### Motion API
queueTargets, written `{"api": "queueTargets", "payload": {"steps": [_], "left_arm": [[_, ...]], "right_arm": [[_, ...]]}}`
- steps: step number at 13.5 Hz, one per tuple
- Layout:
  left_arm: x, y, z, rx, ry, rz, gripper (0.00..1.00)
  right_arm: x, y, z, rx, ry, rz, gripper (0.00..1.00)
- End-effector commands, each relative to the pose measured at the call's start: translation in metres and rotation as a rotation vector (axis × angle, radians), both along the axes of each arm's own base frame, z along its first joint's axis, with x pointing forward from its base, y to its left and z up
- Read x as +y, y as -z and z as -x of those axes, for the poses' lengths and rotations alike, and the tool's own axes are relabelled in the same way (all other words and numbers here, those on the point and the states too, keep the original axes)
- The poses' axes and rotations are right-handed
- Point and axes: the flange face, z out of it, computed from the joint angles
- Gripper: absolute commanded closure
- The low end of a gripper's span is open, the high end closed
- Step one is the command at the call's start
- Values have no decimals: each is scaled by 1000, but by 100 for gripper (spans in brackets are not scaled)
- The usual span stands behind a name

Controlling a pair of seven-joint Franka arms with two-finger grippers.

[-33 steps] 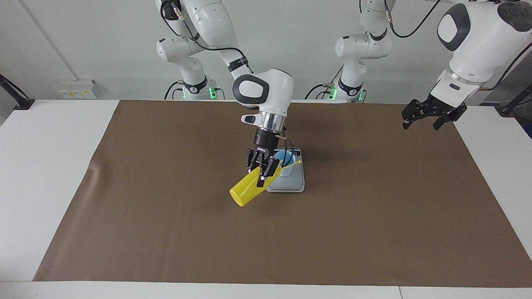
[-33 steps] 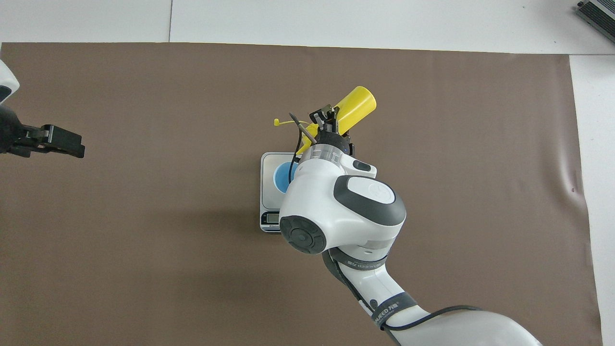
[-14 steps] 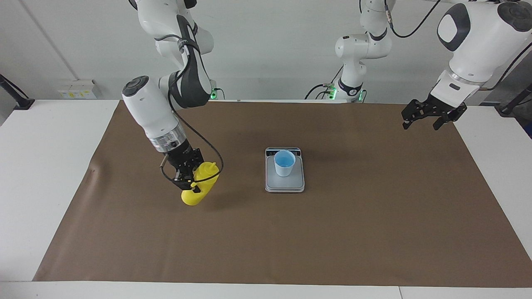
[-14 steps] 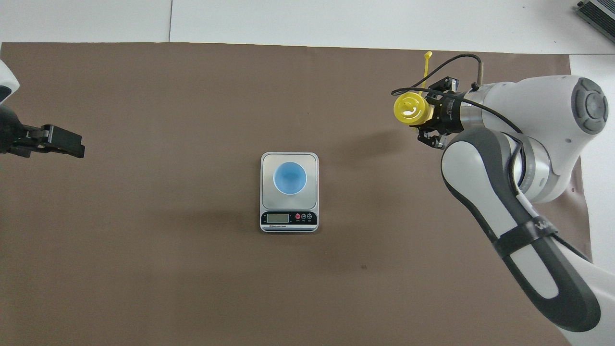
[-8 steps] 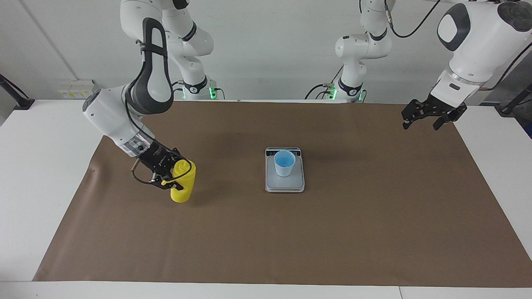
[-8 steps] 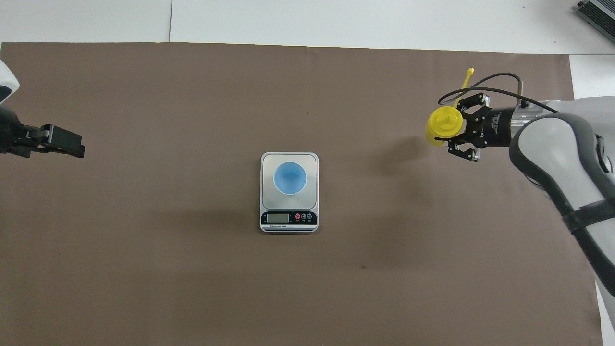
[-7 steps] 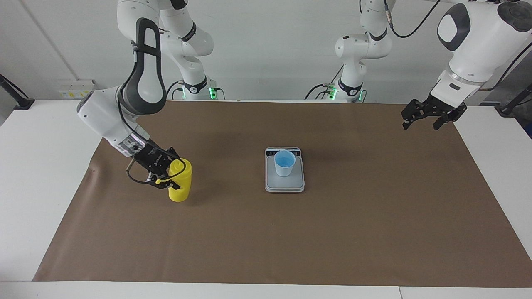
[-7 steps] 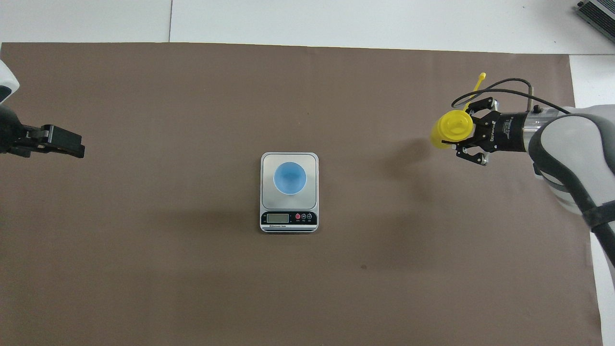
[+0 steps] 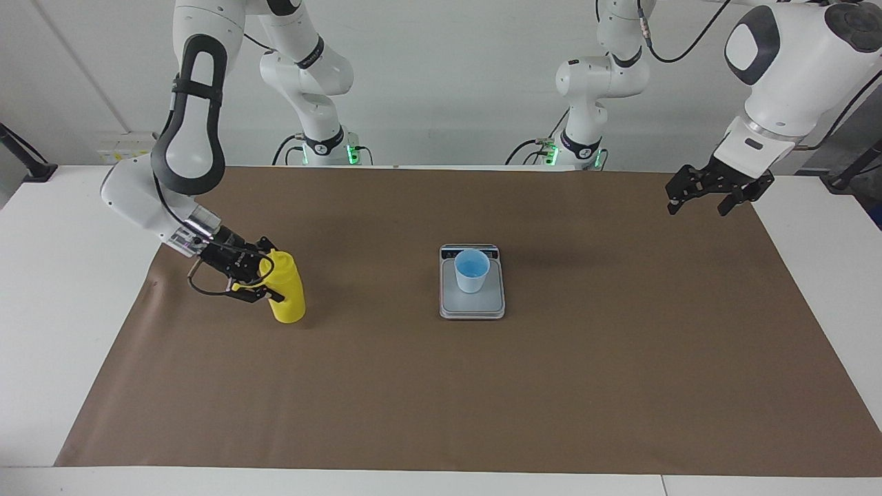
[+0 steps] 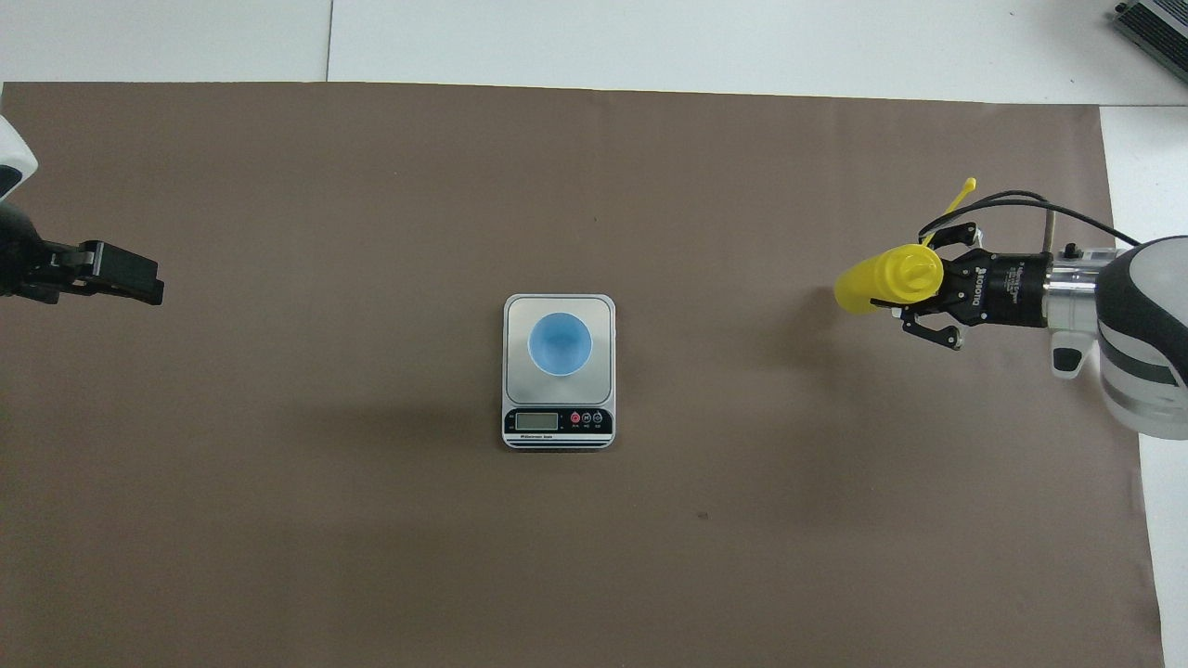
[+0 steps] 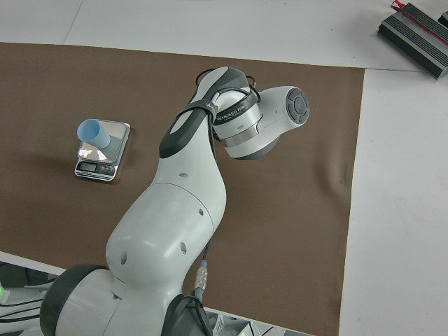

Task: Pour seasoning into cup on scale with both arms
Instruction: 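Lower the yellow bottle onto the table and open the right gripper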

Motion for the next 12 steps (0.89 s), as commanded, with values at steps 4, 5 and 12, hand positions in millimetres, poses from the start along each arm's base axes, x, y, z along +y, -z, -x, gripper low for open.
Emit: {"api": "queueTargets", "payload": {"steps": [4, 5, 12], "left_arm": [[4, 0, 7, -13, -3, -18, 0], [4, 0, 6, -14, -3, -18, 0], [4, 0, 7, -13, -3, -18, 0]], "right_arm": [[-4, 25, 11, 10, 13, -47, 100], [-5, 28, 12, 14, 18, -45, 100], [-11, 44, 22, 143, 187, -22, 65]]}}
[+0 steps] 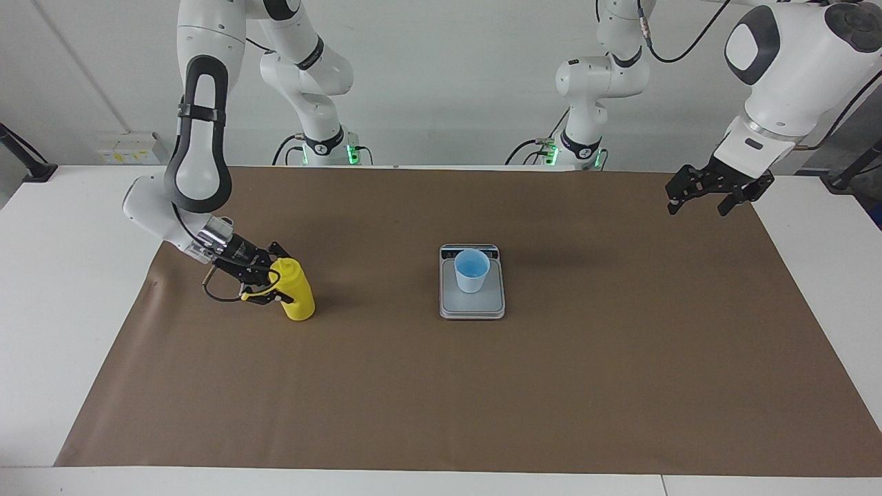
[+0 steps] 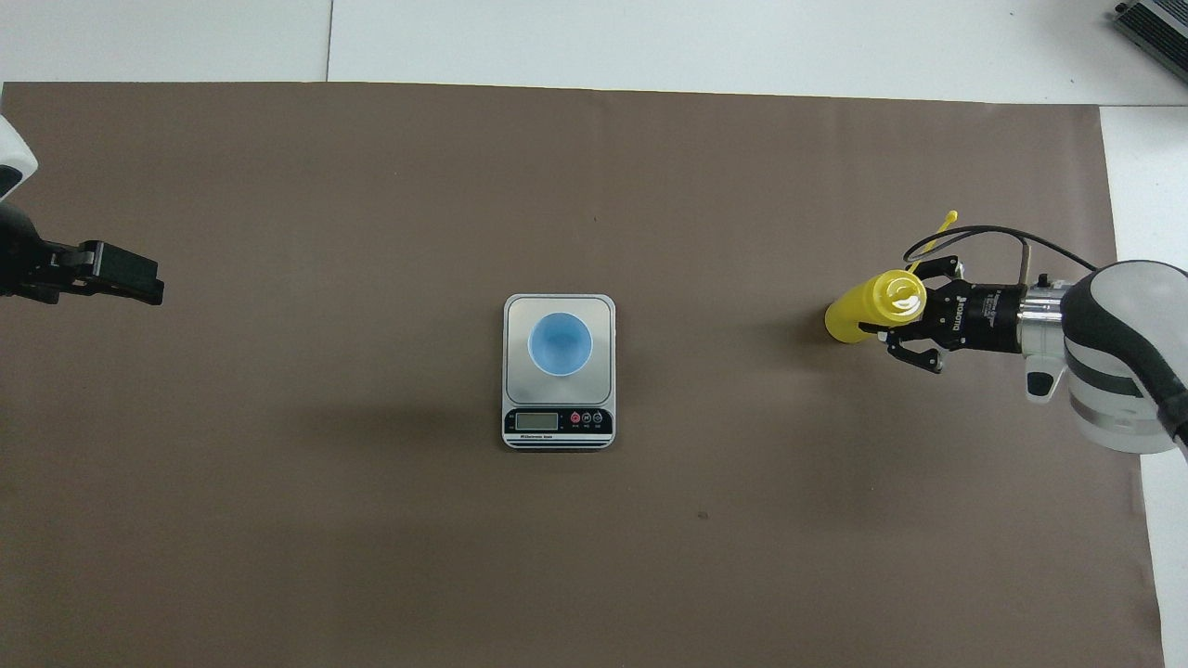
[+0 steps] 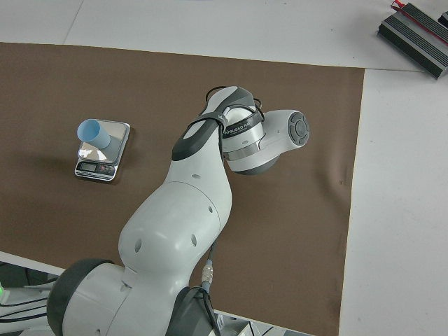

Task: Pour seasoning into cup on scale with both arms
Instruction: 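Lower the yellow bottle onto the table and open the right gripper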

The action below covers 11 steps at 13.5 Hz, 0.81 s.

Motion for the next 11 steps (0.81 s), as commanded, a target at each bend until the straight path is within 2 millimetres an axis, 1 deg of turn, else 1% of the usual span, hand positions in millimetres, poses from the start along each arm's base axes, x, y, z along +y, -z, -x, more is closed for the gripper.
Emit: {"api": "queueTargets", "payload": {"steps": [1, 2, 3, 4, 5, 8, 10, 11], "left_arm": [[4, 0, 6, -14, -3, -18, 0], [4, 0, 7, -13, -3, -18, 0], [4, 0, 7, -13, -3, -18, 0], [4, 0, 7, -13, -3, -18, 0], [4, 0, 7, -13, -3, -18, 0], [4, 0, 7, -13, -3, -18, 0], [4, 0, 7, -13, -3, -18, 0], [4, 0, 7, -13, -3, -18, 0]], "right_arm": [[-3, -4, 5, 28, 75, 3, 52], [-3, -5, 4, 24, 68, 11, 36], [-1, -12, 5, 14, 46, 32, 17], [0, -18, 5, 7, 21, 58, 8], [-1, -24, 6, -2, 4, 81, 2], [-5, -35, 9, -13, -66, 167, 0], [-10, -37, 10, -22, -104, 210, 0], [-9, -47, 10, -48, -160, 260, 0]]}}
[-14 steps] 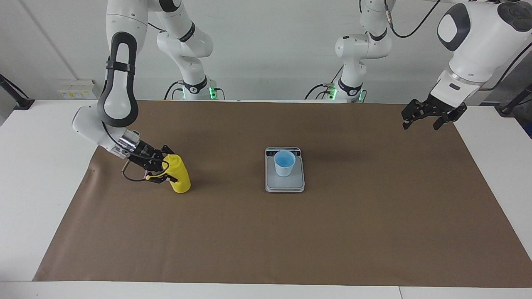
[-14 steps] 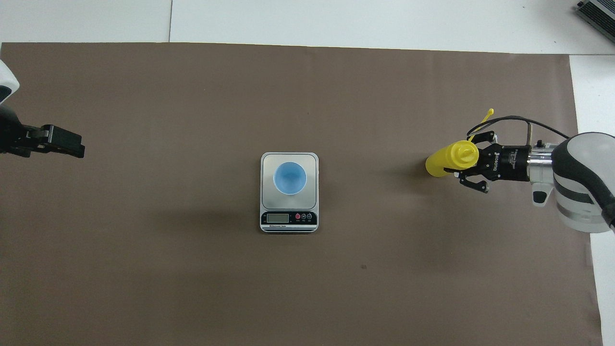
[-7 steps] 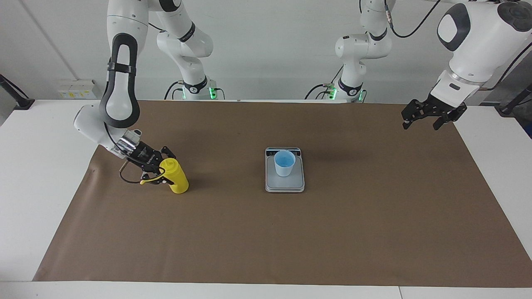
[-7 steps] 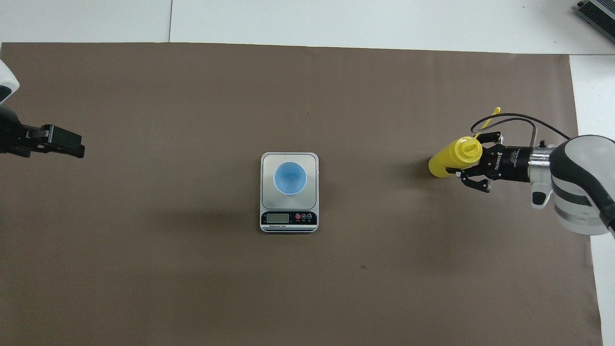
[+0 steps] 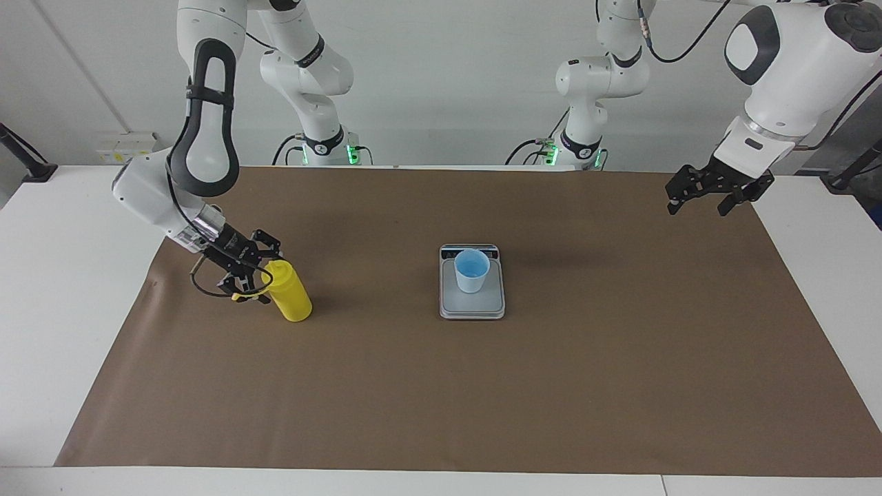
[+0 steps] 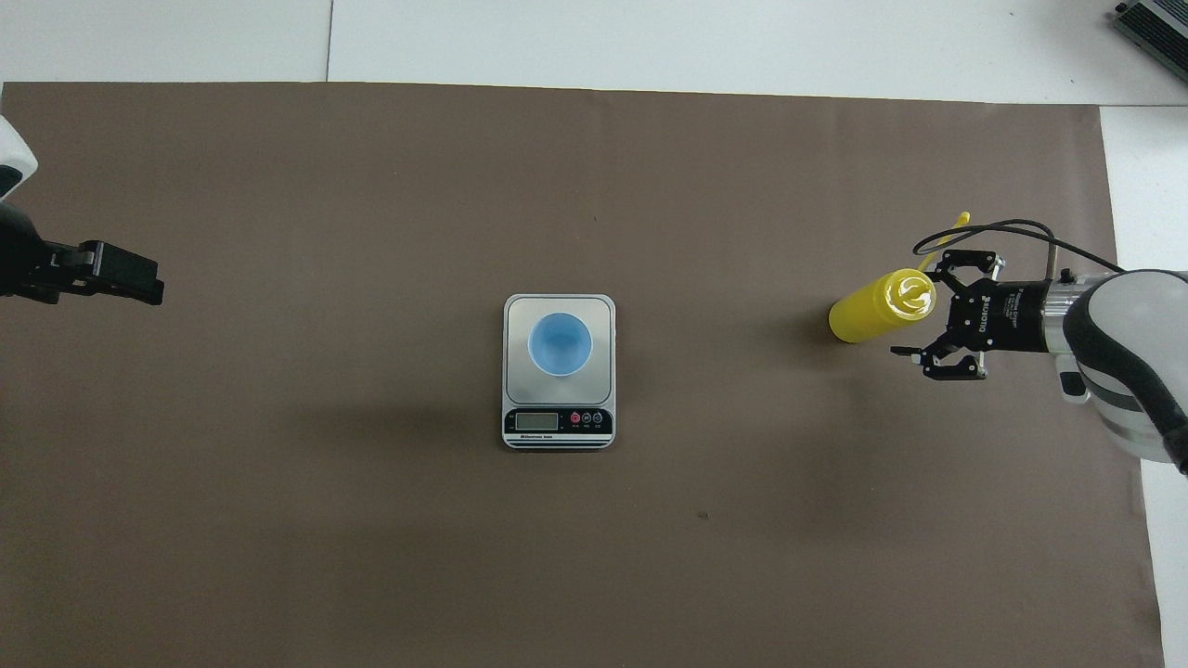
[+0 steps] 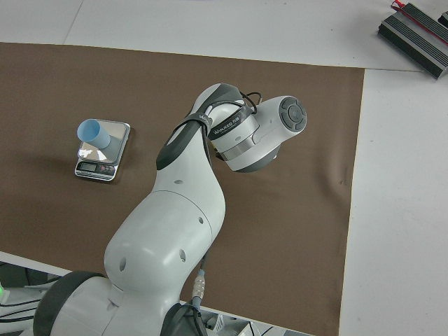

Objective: Pour seasoning into cup on scale with both arms

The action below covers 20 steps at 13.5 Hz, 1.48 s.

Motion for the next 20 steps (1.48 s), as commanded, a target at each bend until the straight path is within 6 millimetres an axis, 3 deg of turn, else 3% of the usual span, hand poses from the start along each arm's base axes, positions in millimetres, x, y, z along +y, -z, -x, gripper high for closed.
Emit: {"api": "queueTargets", "payload": {"steps": [1, 6, 9, 12, 14, 18, 20], "left_arm": [[4, 0, 7, -13, -3, -18, 0], [4, 0, 7, -13, -3, -18, 0], [4, 0, 7, -13, -3, -18, 0], [4, 0, 7, -13, -3, -18, 0], [4, 0, 7, -13, -3, -18, 0], [4, 0, 6, -14, -3, -18, 0], [4, 0, 7, -13, -3, -18, 0]], "right_arm": [[-3, -23, 8, -41, -109, 125, 0], [-25, -55, 16, -127, -186, 189, 0], [-24, -90, 23, -192, -230, 243, 0], [-2, -111, 33, -190, -343, 268, 0], [33, -123, 41, -201, -583, 338, 0], [73, -122, 45, -305, -1012, 392, 0], [104, -123, 44, -344, -1131, 408, 0]]}}
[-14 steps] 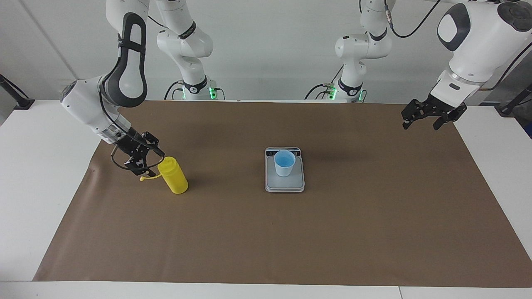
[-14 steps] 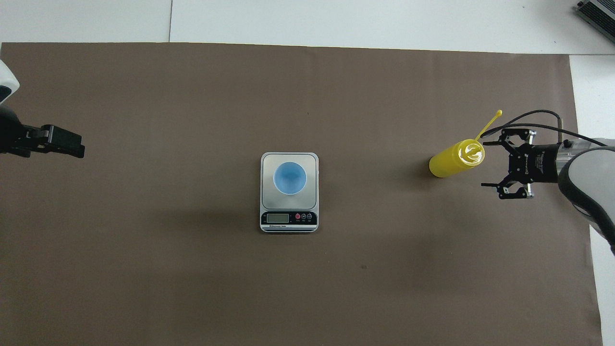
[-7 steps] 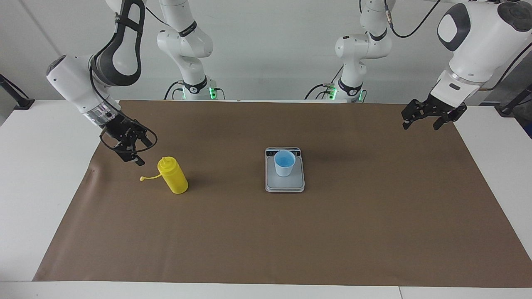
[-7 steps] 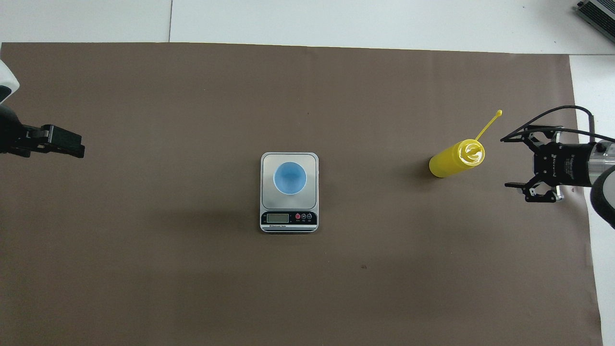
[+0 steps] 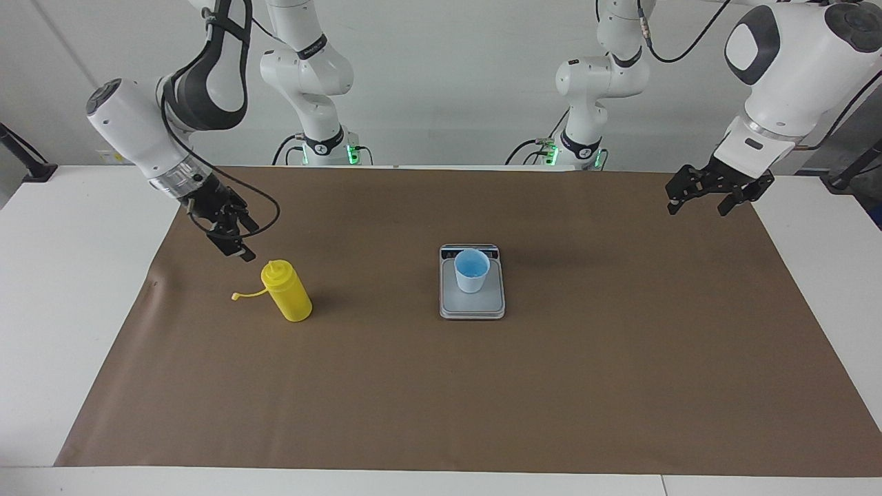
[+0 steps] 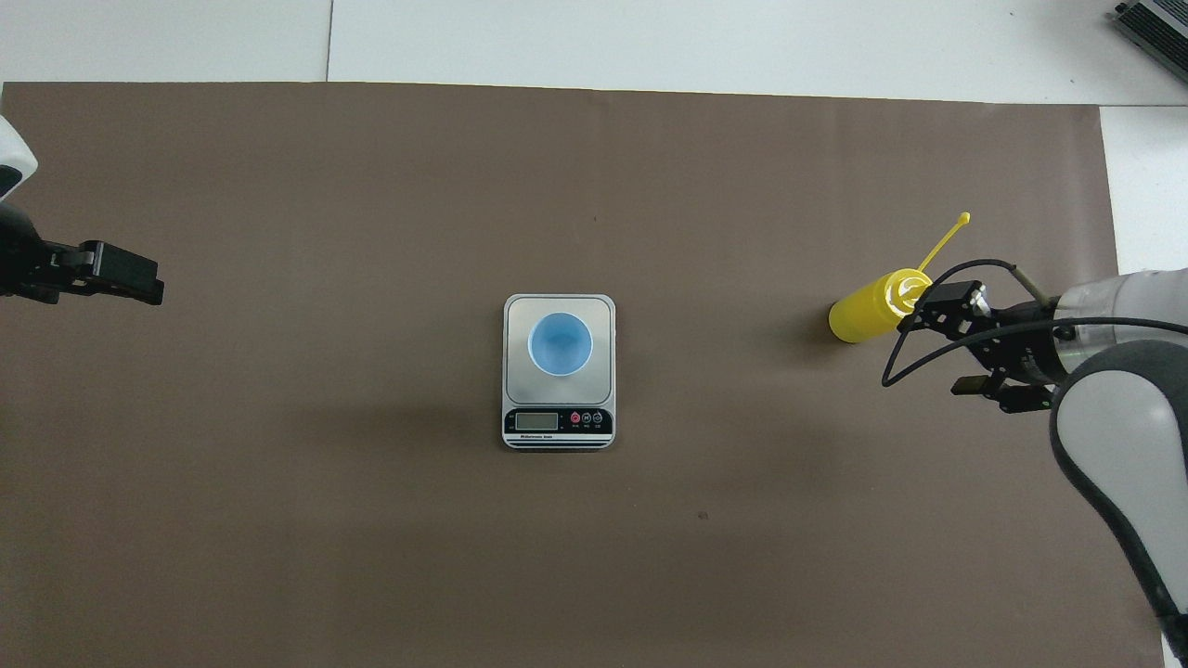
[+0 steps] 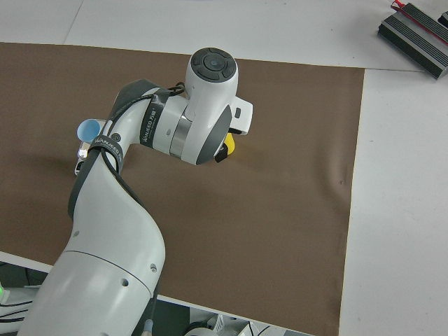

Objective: Pour seasoning into cup on scale with both arms

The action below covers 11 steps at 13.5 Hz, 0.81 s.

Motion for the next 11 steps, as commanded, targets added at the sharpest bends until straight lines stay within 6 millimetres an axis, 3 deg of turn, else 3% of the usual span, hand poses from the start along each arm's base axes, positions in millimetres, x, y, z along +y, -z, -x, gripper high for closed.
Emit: {"api": "queueTargets", "payload": {"steps": [1, 3, 5, 11], "left_arm": [[4, 0, 7, -13, -3, -18, 0], [4, 0, 7, -13, -3, -18, 0], [4, 0, 7, -13, -3, -18, 0], [4, 0, 7, -13, -3, -18, 0]], "right_arm": [[39, -1, 5, -29, -179, 51, 0], [58, -13, -1, -56, -310, 214, 0], [72, -32, -10, -100, -359, 268, 0], [62, -114, -29, -197, -484, 278, 0]]}}
